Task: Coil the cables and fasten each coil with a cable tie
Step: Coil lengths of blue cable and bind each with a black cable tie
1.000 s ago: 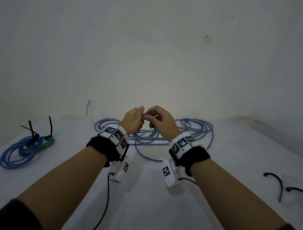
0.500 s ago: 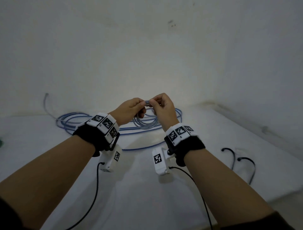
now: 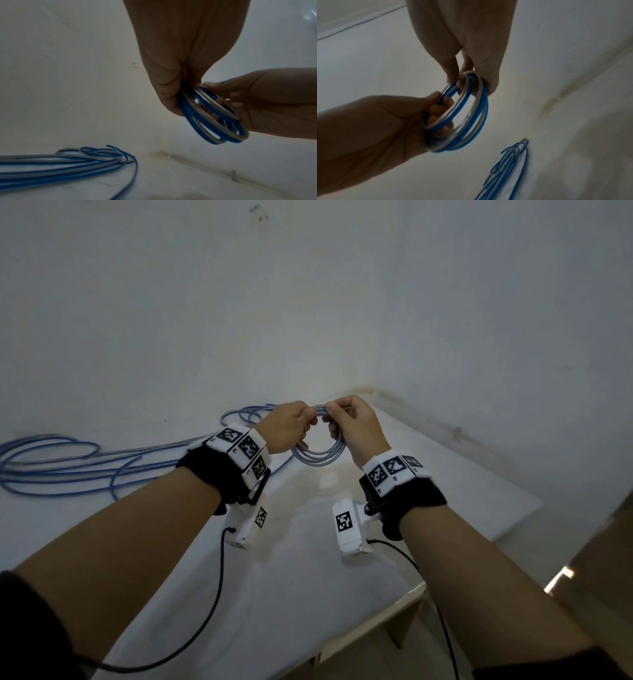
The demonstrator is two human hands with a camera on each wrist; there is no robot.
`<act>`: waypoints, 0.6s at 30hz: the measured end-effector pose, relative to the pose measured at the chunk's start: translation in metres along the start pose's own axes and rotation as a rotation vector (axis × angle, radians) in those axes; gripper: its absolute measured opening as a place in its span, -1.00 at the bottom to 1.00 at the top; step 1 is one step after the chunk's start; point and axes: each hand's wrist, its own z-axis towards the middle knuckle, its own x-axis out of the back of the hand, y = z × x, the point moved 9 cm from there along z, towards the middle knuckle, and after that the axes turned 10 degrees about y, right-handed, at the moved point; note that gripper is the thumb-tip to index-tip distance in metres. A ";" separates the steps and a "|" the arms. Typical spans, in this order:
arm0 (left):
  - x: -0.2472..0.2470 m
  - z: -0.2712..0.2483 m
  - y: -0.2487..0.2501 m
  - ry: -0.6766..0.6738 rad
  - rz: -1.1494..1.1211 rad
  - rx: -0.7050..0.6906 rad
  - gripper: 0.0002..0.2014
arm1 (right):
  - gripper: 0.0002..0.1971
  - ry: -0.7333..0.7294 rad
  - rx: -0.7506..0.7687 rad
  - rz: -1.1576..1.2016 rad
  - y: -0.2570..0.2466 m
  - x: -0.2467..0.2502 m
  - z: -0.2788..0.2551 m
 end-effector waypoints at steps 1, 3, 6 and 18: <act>-0.009 0.001 0.001 0.001 -0.011 0.007 -0.73 | -0.90 -0.026 -0.037 0.007 0.000 0.007 0.000; -0.024 0.001 0.001 0.000 -0.010 0.015 -0.70 | -0.81 -0.054 -0.112 -0.057 0.006 0.025 0.003; -0.041 0.001 0.003 -0.016 -0.015 0.031 -0.68 | -0.75 -0.031 -0.134 -0.423 0.023 0.067 0.015; -0.060 -0.006 -0.004 -0.077 -0.048 0.106 -0.68 | -0.82 -0.215 -0.046 -1.466 0.086 0.122 0.036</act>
